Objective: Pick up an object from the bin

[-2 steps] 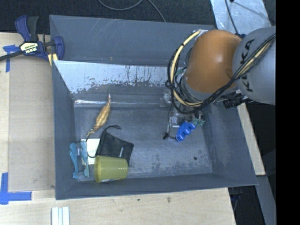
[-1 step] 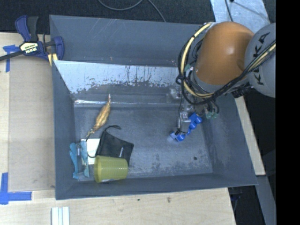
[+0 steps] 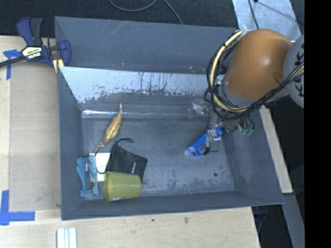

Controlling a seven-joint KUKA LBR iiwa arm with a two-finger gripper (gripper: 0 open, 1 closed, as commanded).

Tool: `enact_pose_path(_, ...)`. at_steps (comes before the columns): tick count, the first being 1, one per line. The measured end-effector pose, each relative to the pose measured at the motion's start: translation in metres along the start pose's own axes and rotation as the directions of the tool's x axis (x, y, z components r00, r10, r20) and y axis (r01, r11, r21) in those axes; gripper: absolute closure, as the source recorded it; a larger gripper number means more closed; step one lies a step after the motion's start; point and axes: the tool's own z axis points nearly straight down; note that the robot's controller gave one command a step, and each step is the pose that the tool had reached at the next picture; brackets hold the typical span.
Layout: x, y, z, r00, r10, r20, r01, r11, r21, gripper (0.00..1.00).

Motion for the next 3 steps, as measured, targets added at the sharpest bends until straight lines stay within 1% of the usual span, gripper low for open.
enact_pose_path(1, 0.011, -0.028, 0.026, 0.994, -0.11, 0.001, 0.11, 0.994, 0.004, 0.0)
enact_pose_path(2, 0.016, -0.043, 0.126, 0.965, -0.262, 0.003, 0.262, 0.965, 0.001, 1.0)
enact_pose_path(3, 0.016, -0.043, 0.126, 0.965, -0.262, 0.003, 0.262, 0.965, 0.001, 1.0)
